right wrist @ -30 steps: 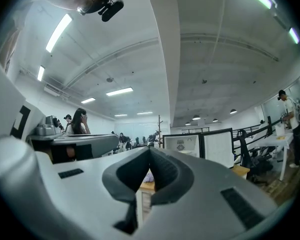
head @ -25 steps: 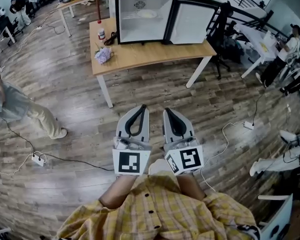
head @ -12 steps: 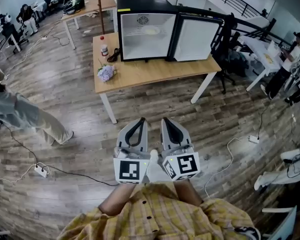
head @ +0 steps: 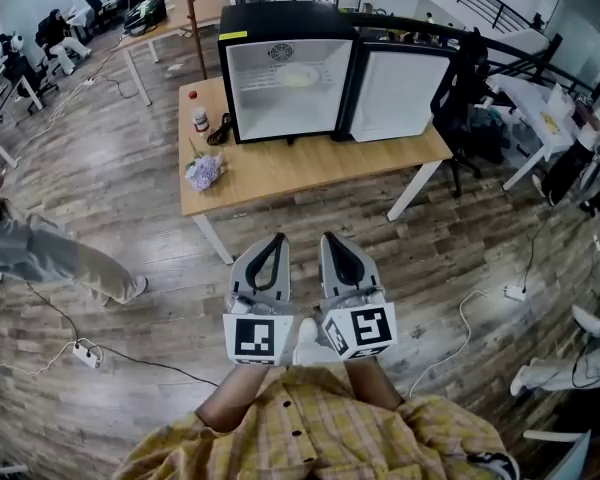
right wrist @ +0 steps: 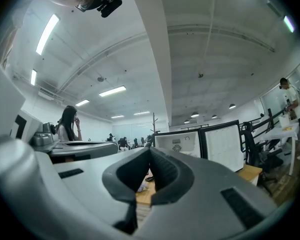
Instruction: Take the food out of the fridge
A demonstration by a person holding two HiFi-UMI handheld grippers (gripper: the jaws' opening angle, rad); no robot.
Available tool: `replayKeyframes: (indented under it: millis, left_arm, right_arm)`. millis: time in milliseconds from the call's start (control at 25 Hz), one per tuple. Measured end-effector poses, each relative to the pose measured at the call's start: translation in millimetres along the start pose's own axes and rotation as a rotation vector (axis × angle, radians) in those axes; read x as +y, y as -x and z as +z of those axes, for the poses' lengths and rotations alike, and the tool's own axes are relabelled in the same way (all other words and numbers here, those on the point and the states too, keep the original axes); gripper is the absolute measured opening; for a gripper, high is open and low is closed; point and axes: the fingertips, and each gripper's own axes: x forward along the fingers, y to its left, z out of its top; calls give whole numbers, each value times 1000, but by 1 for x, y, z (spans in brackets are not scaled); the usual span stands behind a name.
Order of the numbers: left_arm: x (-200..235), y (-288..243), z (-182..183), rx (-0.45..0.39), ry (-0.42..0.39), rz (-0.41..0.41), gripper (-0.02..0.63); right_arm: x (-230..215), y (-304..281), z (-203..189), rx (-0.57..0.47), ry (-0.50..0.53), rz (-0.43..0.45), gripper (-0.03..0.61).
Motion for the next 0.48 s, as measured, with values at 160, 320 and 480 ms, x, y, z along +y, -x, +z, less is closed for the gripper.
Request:
replayKeyframes:
  millis: [160, 320, 480]
  left_arm:
    - [4, -39, -1, 10, -4, 8, 8]
    - [3, -75, -4, 15, -2, 13, 8]
    - [-1, -106, -7, 20, -9, 19, 8]
  right_arm:
    - [-26, -28, 3, -2, -4, 6, 6]
    - [-52, -52, -1, 15, -17, 21, 6]
    - [-77, -67, -5, 24, -31, 27, 6]
